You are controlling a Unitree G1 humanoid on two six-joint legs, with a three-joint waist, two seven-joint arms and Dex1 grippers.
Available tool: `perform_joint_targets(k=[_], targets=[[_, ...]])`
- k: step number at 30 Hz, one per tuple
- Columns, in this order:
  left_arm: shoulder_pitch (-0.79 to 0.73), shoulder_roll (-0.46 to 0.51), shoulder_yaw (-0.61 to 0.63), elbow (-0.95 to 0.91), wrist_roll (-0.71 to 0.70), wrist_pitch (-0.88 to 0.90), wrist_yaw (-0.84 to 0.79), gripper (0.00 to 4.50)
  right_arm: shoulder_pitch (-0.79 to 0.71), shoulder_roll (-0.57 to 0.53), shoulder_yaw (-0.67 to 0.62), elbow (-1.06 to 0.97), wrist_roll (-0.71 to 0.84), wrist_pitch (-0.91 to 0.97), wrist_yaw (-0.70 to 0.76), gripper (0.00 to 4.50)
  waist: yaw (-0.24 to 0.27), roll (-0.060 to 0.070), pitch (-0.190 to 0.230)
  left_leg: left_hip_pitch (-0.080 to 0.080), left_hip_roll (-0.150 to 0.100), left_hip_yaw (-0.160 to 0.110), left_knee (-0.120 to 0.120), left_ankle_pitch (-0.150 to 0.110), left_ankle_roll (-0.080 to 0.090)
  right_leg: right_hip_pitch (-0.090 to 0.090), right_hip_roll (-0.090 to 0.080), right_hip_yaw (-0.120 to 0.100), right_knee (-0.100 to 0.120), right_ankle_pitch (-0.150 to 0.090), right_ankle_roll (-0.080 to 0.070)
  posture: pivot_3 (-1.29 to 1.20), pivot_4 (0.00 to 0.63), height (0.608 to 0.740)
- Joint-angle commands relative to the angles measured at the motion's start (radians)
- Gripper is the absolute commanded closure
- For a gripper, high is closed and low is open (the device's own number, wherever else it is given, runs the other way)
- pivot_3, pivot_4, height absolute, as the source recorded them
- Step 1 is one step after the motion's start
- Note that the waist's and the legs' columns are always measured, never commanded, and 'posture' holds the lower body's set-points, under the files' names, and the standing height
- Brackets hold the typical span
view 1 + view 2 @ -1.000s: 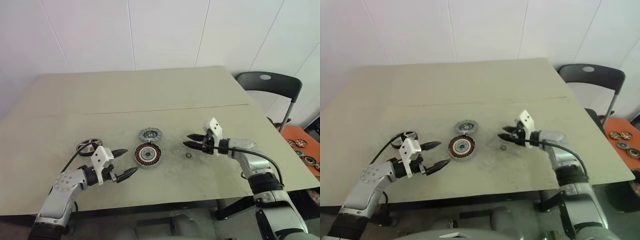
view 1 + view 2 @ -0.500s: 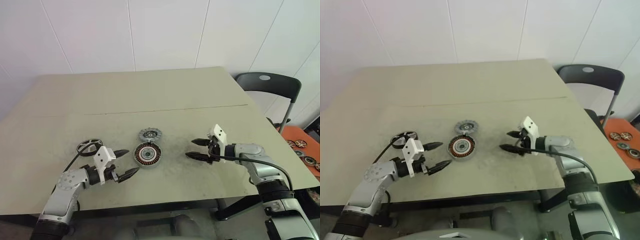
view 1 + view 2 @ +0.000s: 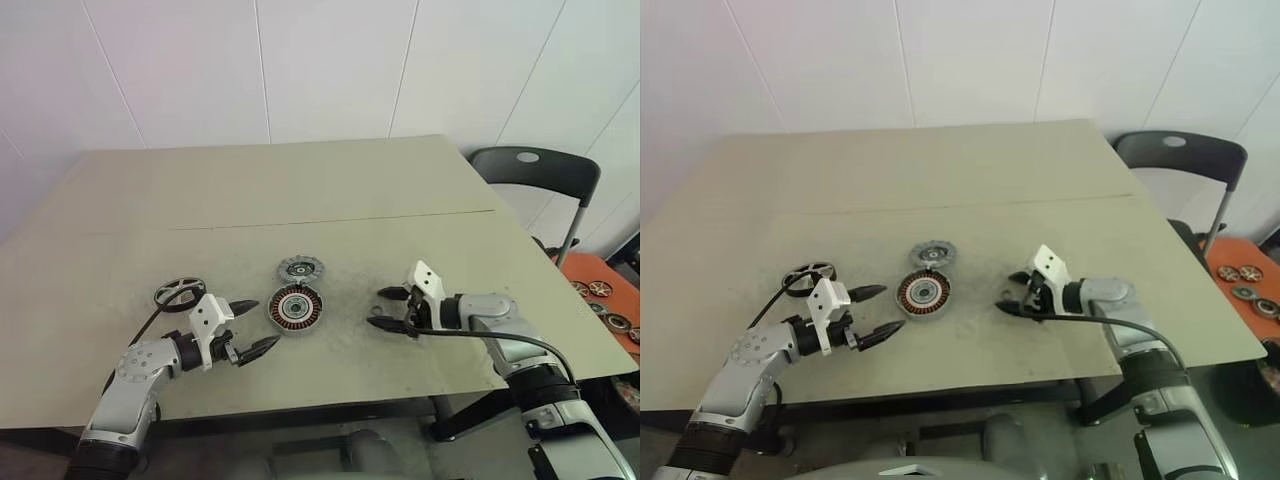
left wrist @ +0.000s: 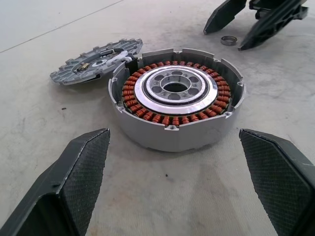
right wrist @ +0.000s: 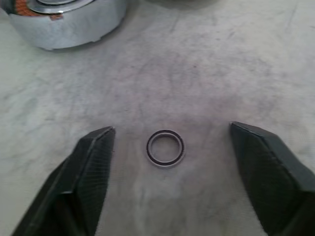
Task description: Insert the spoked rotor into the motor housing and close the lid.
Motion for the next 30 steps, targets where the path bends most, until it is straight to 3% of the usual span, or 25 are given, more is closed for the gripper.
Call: perform_joint_targets(k=[1, 7, 16, 22, 30], targets=[[-0.014, -0.002, -0.001, -0.011, 0.007, -0.024, 0.005, 0.0, 0.001, -0.011, 0.006, 0.06, -0.039, -0.008, -0.028, 1.88, 0.002, -0.001, -0.001, 0.0, 0.0, 0.0, 0.001, 0.0, 0.0, 0.001, 0.0, 0.0, 0.0, 0.0, 0.0, 0.0, 0.0, 0.74], [-0.017, -0.002, 0.002, -0.006, 0.014, -0.029, 0.007, 0.0, -0.001, -0.013, 0.01, 0.077, -0.041, -0.037, -0.027, 3.81, 0.001, -0.002, -0.001, 0.0, 0.0, -0.001, 0.003, 0.0, 0.0, 0.002, 0.0, 0.0, 0.0, 0.0, 0.0, 0.0, 0.0, 0.74], [-0.022, -0.005, -0.008, 0.003, 0.023, -0.034, 0.007, 0.0, -0.024, 0.028, -0.002, 0.055, -0.012, -0.043, -0.044, 3.83, -0.001, -0.002, -0.001, 0.0, 0.0, -0.001, 0.004, 0.0, 0.0, 0.003, 0.0, 0.0, 0.0, 0.0, 0.0, 0.0, 0.0, 0.74], [-0.025, -0.003, -0.007, 0.008, 0.027, -0.036, 0.005, 0.0, -0.067, 0.14, -0.04, -0.141, 0.117, 0.079, -0.069, 3.83, -0.006, 0.0, 0.0, -0.001, 0.0, -0.001, 0.004, 0.0, 0.0, -0.001, 0.001, 0.001, 0.002, 0.001, 0.0, 0.0, 0.0, 0.74], [-0.041, -0.008, -0.003, 0.01, 0.021, -0.03, 0.007, 0.0, -0.148, 0.279, 0.084, -0.165, 0.045, 0.139, -0.157, 3.83, 0.005, 0.001, 0.0, -0.004, 0.0, -0.001, -0.003, 0.0, 0.0, -0.004, 0.001, 0.001, 0.0, 0.003, 0.0, 0.0, 0.0, 0.74]])
